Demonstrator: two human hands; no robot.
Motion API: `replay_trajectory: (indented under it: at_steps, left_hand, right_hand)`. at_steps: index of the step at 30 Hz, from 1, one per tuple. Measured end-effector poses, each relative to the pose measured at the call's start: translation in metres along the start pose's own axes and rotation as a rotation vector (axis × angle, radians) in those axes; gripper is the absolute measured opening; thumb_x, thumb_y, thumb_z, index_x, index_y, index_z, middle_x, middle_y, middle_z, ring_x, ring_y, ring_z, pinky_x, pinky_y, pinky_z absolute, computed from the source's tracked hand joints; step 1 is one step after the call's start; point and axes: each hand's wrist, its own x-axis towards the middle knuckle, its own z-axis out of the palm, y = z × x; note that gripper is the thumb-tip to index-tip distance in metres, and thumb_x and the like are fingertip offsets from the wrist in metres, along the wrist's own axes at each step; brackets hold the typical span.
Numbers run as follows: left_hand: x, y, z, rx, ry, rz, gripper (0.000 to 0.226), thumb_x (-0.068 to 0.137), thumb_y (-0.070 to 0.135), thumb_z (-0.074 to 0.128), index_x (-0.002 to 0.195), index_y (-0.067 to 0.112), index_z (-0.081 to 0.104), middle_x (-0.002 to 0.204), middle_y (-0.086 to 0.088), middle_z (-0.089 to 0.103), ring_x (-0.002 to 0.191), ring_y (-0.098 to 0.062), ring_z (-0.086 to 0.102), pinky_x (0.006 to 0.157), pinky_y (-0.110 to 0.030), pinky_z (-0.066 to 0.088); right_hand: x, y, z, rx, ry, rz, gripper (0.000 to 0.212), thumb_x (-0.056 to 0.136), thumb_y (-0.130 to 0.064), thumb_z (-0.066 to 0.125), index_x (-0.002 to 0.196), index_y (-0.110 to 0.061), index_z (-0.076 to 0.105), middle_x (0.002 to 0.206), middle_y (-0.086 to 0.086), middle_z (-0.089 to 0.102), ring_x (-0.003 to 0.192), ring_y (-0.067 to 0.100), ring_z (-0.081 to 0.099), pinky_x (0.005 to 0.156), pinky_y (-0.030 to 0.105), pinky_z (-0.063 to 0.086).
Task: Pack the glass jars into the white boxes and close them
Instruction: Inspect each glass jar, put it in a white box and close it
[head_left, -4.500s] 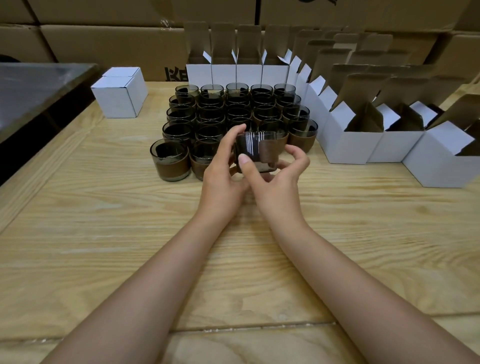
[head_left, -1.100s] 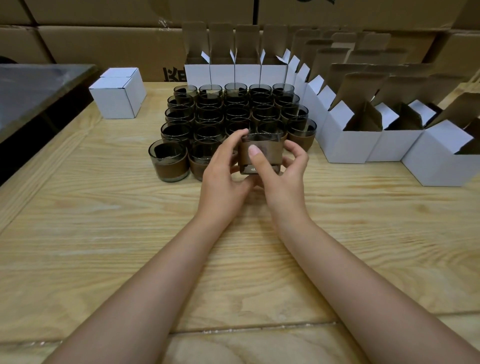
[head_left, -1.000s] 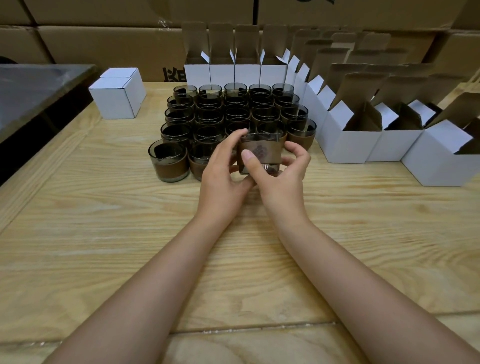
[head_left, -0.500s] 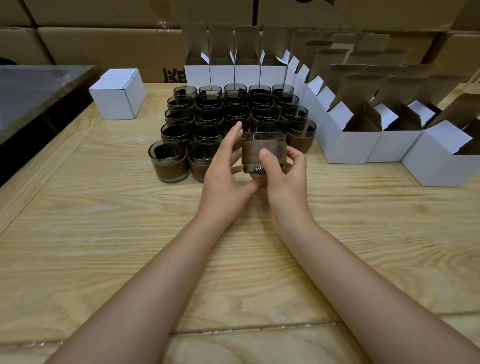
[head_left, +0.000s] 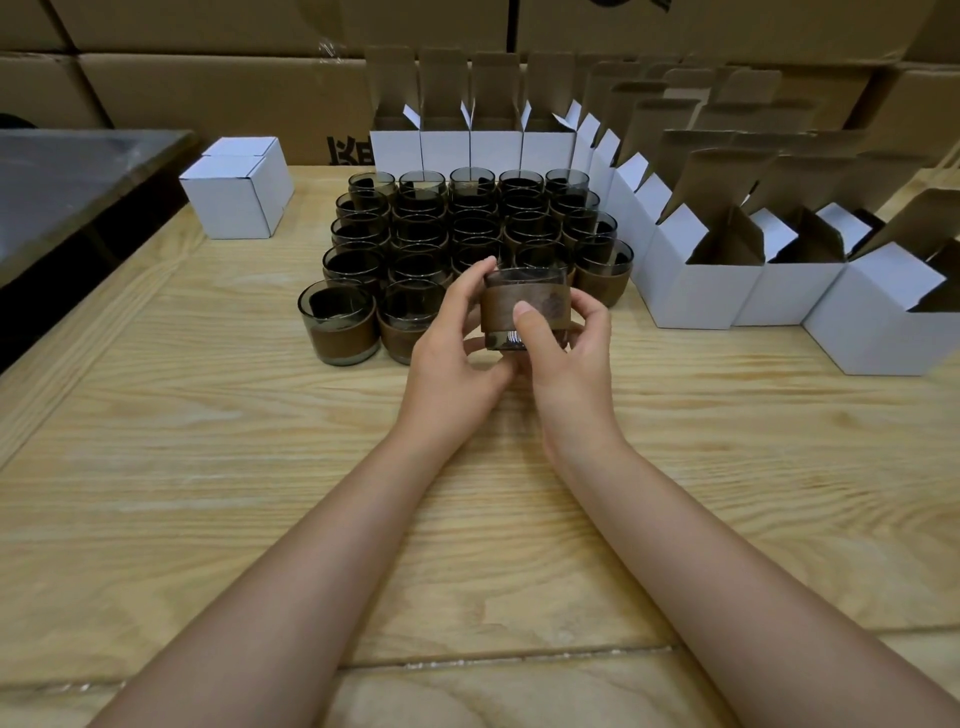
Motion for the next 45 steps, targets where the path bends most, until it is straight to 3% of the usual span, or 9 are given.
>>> replay_trajectory:
  at_steps: [5,10,16,19,21,25,30,39,45]
  left_hand:
    - [-0.001,-0.001,-0.001,-0.029,-0.071,-0.082,0.091,0.076,0.008,0.078,0.15,0.024,0.028,0.127,0.008,0.058,0.117,0.004,0.055,0.09,-0.012,0.046]
    - [0.001,0.001,0.001,-0.02,-0.031,-0.077,0.073,0.075,0.011,0.08,0.139,0.014,0.045,0.12,0.004,0.064,0.1,0.01,0.06,0.083,-0.008,0.046]
    - [-0.001,0.0,-0.001,-0.081,-0.066,-0.064,0.079,0.074,0.009,0.082,0.139,0.017,0.039,0.129,0.006,0.057,0.116,-0.001,0.057,0.089,-0.018,0.049]
    - [-0.001,0.001,-0.002,-0.073,-0.089,-0.037,0.082,0.07,0.007,0.084,0.136,0.019,0.038,0.132,0.003,0.054,0.119,-0.004,0.055,0.096,-0.021,0.048]
    - [-0.001,0.002,-0.002,-0.073,-0.1,-0.023,0.083,0.067,0.01,0.085,0.132,0.023,0.036,0.13,0.005,0.052,0.119,-0.003,0.054,0.099,-0.023,0.046]
    - [-0.001,0.003,-0.002,-0.072,-0.122,-0.005,0.083,0.066,0.005,0.084,0.13,0.024,0.035,0.128,0.004,0.053,0.118,-0.005,0.055,0.103,-0.029,0.045]
    - [-0.001,0.003,-0.003,-0.035,-0.128,0.024,0.083,0.066,-0.002,0.083,0.127,0.027,0.034,0.141,-0.003,0.047,0.126,-0.015,0.052,0.105,-0.042,0.044]
    - [-0.001,0.001,-0.004,0.028,-0.081,0.082,0.077,0.068,-0.009,0.077,0.113,0.036,0.033,0.145,0.006,0.039,0.131,-0.011,0.047,0.101,-0.021,0.044]
    - [0.0,0.0,-0.003,0.05,-0.062,0.129,0.078,0.067,-0.015,0.073,0.112,0.036,0.034,0.142,0.012,0.041,0.129,-0.01,0.049,0.096,-0.014,0.043]
  right_hand:
    - [0.0,-0.002,-0.003,0.008,-0.026,-0.09,0.054,0.084,-0.004,0.067,0.124,-0.028,0.041,0.111,-0.002,0.054,0.081,-0.006,0.063,0.076,0.019,0.053]
    - [-0.001,-0.007,-0.002,0.071,-0.101,-0.074,0.062,0.066,-0.013,0.066,0.122,-0.029,0.043,0.115,0.001,0.053,0.085,-0.001,0.063,0.077,0.025,0.055]
    - [0.001,-0.009,-0.002,0.19,-0.108,0.019,0.048,0.072,-0.022,0.067,0.115,-0.026,0.048,0.121,0.012,0.052,0.118,0.029,0.056,0.097,0.047,0.051]
    - [0.003,-0.01,-0.002,0.223,-0.075,0.044,0.027,0.085,-0.031,0.059,0.109,-0.024,0.051,0.114,0.007,0.056,0.107,0.026,0.058,0.09,0.043,0.053]
    - [0.003,-0.01,-0.003,0.214,-0.034,0.027,0.009,0.097,-0.028,0.051,0.103,-0.023,0.053,0.105,0.0,0.057,0.094,0.015,0.059,0.076,0.031,0.054]
    - [0.004,-0.013,-0.003,0.223,0.04,0.037,0.017,0.103,-0.022,0.04,0.092,-0.023,0.053,0.091,-0.006,0.059,0.078,0.009,0.055,0.053,0.018,0.045]
    - [0.003,-0.014,-0.004,0.181,0.044,0.038,0.02,0.101,-0.017,0.042,0.083,-0.022,0.051,0.089,-0.002,0.058,0.082,0.018,0.053,0.049,0.022,0.038]
    - [0.002,-0.014,-0.003,0.258,-0.026,0.013,0.022,0.097,-0.006,0.044,0.079,-0.015,0.054,0.1,0.003,0.061,0.099,0.018,0.055,0.072,0.032,0.046]
    - [0.003,-0.012,-0.005,0.265,-0.045,0.0,0.022,0.096,-0.007,0.043,0.079,-0.016,0.054,0.1,0.0,0.062,0.095,0.014,0.057,0.072,0.03,0.047]
